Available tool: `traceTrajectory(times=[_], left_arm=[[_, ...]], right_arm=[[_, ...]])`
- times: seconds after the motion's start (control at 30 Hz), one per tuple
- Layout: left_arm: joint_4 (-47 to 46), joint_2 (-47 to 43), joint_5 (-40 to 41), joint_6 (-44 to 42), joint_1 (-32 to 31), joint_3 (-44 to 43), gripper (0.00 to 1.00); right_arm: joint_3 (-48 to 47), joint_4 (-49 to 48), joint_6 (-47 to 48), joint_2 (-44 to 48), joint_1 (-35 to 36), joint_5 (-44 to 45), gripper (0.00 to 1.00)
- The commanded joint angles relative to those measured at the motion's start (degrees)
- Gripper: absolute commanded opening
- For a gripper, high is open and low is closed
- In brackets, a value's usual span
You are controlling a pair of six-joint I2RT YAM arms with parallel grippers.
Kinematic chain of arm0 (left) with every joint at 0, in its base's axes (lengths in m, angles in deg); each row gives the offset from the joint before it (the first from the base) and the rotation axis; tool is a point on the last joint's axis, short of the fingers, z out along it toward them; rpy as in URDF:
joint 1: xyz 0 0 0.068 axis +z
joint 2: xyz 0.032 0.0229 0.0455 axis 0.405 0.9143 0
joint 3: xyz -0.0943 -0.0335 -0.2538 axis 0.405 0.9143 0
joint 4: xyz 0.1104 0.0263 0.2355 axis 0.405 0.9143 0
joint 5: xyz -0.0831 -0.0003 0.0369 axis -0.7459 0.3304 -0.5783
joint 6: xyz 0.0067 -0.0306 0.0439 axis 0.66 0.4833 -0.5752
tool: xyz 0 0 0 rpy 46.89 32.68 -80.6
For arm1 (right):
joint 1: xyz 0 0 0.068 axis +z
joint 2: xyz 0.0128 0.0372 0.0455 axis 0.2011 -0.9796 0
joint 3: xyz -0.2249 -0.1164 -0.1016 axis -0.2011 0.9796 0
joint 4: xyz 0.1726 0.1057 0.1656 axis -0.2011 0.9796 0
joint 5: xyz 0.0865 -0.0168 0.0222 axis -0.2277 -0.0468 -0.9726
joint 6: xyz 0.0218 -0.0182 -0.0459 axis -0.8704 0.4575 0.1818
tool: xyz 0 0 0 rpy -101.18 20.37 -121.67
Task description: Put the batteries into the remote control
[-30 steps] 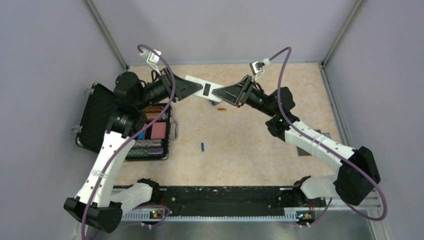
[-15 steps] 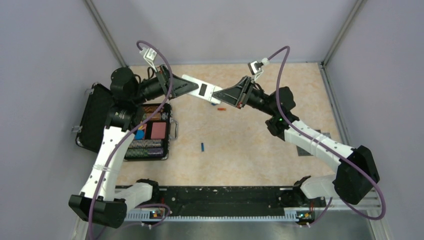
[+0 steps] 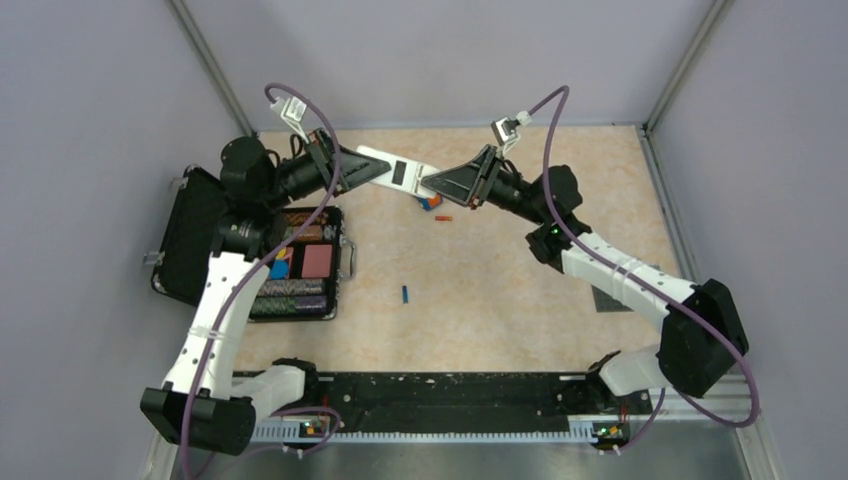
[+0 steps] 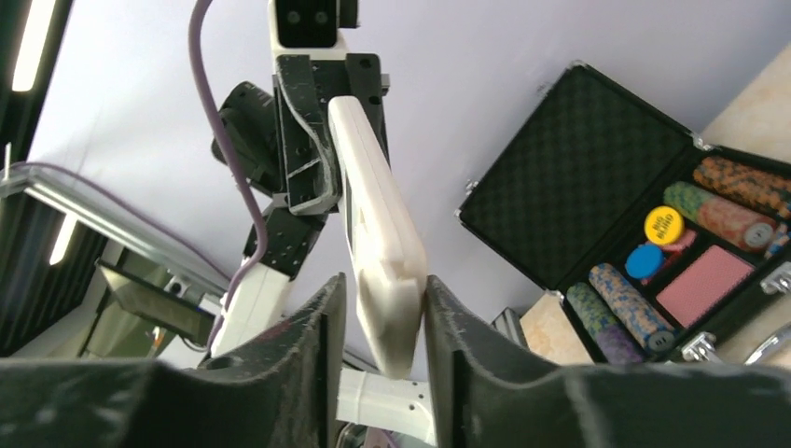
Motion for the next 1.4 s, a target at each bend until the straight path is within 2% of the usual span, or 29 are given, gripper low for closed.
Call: traceTrajectory(times=[0.0,0.17,0.27,0.33,0.5,0.63,0.93,1.23,1.3,1.37], left_arm=[[-3.11,-0.20,4.73,-2.38,1.45,1.90,0.00],[-1.16,0.35,5.92,-4.56,1.40,2.50,0.00],[0.09,0.90,6.52,-6.02,1.42,2.81,0.00],[1.34,1.17,6.88,-7.91,1.41,2.69,0.00],[5.76,2.65,4.98,-13.44,1.43,2.00,0.00],[5.56,3.98,0.92,-14.88,1.39,2.75,0.00],[5.45,4.19,-1.70,-19.43,1.39,3.20,0.00],[6.54,4.39,-0.26,-22.68,1.39,3.16,0.00],[6.54,4.32,-0.31,-22.90,1.39,3.12,0.00],[6.60,4.29,-0.19,-23.28,1.39,3.04,0.00]], right_arm=[[-3.28,3.03,0.79,-1.50,-1.31,0.69,0.39],[-3.50,7.52,1.36,-2.69,-1.29,0.71,0.42],[-4.09,9.86,1.43,-3.65,-1.29,0.88,0.28],[-4.50,11.73,2.14,-4.22,-1.29,1.06,0.24],[-5.83,17.27,6.09,-4.35,-1.29,2.06,0.26],[-7.12,21.35,8.26,-4.75,-1.27,2.75,0.25],[-10.38,28.59,11.07,-6.84,-1.29,2.43,0.24],[-12.47,32.78,12.60,-7.51,-1.24,2.58,0.23],[-13.09,33.48,12.63,-7.83,-1.27,2.21,0.20],[-13.29,33.15,12.56,-8.09,-1.29,1.54,0.08]])
